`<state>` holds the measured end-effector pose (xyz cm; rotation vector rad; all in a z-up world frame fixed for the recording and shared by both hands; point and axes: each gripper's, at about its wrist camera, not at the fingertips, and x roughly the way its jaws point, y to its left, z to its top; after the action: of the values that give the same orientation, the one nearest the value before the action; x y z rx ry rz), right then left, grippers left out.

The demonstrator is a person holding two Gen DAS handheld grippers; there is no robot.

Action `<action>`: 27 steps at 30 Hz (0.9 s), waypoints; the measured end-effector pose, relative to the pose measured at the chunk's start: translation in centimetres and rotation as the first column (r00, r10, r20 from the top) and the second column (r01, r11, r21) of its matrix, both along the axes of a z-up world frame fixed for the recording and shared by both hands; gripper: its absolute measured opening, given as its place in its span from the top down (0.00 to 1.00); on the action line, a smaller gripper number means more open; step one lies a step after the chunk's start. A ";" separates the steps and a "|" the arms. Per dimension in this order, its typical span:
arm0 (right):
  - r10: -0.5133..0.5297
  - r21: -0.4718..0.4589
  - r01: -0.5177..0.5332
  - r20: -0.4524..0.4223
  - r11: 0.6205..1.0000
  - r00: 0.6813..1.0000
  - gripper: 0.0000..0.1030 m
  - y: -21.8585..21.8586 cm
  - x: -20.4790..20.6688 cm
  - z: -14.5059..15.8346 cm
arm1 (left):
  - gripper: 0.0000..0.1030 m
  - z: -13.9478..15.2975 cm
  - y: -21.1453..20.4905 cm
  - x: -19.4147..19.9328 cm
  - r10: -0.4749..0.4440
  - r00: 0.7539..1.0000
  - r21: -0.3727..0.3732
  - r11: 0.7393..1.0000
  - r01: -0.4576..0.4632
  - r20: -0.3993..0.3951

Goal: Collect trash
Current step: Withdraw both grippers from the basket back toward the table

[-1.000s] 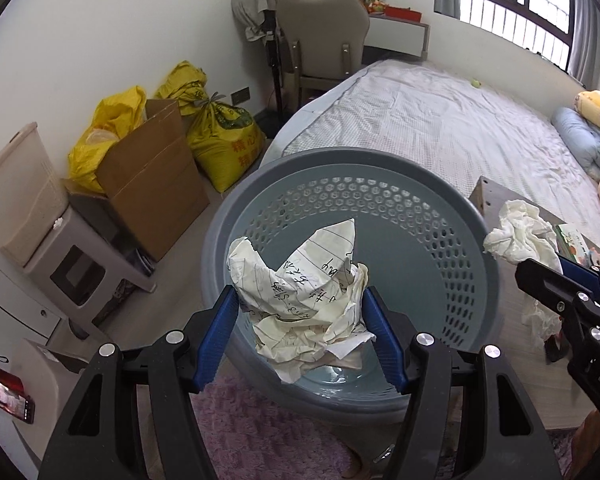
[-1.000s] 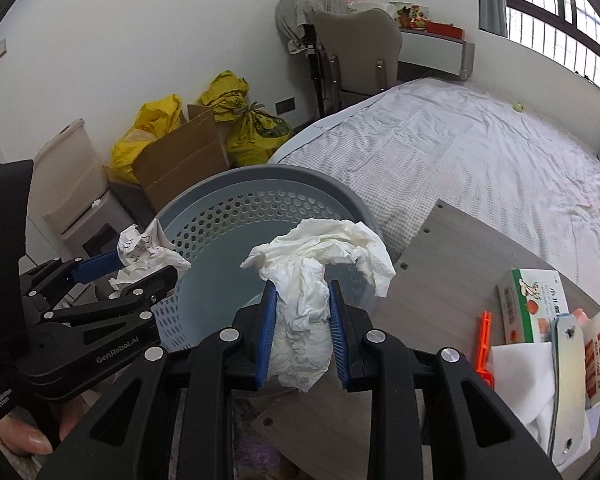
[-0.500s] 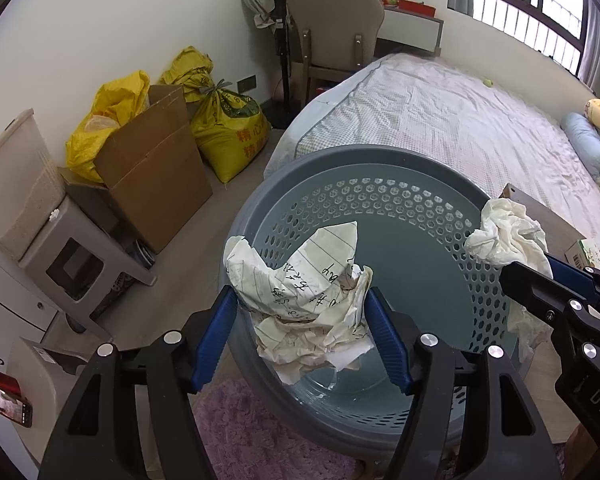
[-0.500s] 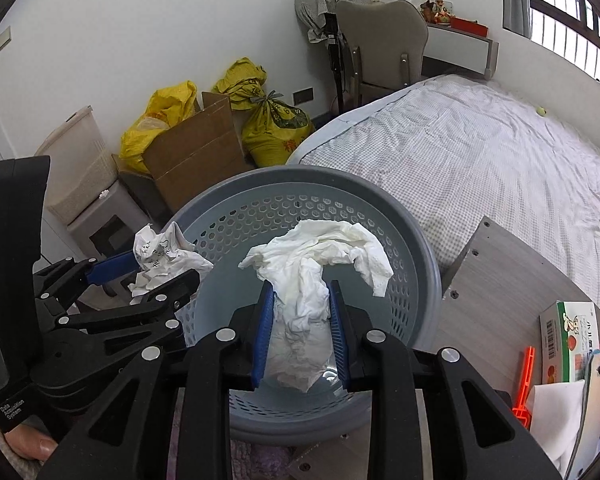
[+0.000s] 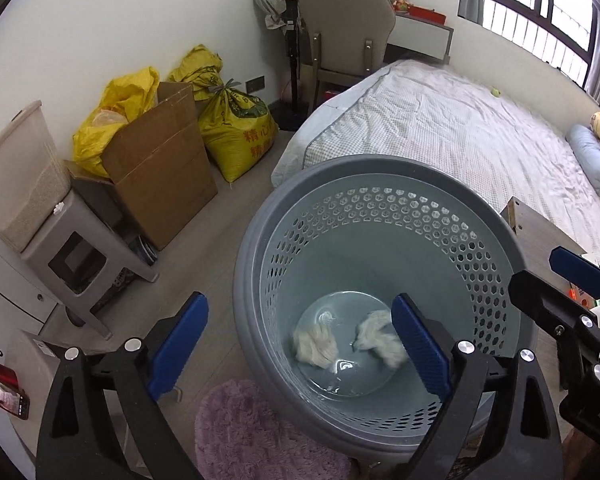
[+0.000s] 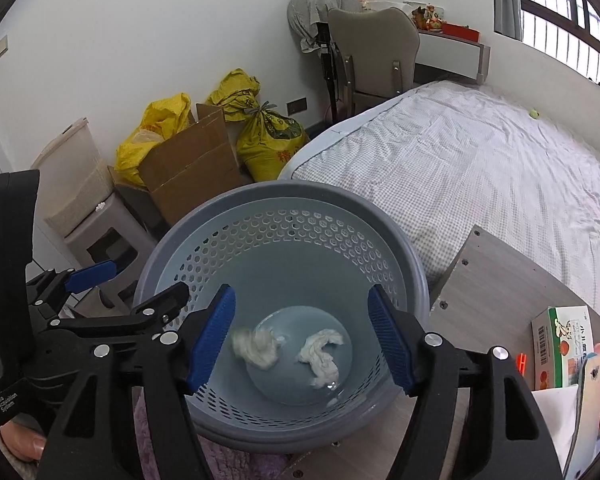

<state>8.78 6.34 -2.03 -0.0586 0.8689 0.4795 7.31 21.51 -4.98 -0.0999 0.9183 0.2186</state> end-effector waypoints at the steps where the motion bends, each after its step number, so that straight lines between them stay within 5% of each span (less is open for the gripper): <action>1: -0.003 0.001 0.003 -0.004 1.000 1.000 0.36 -0.1 0.0 0.0 | 0.11 0.0 0.0 -0.1 0.002 1.000 -0.004 1.000 -0.002 0.000; 27: -0.011 0.009 0.011 0.008 1.000 1.000 0.32 -0.8 -1.5 0.7 | 0.06 1.3 0.1 -1.8 0.012 1.000 0.002 1.000 -0.012 0.019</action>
<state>7.23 5.51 -1.28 -0.0474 0.8589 0.4727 5.52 21.58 -3.67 -0.1054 0.8987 0.2292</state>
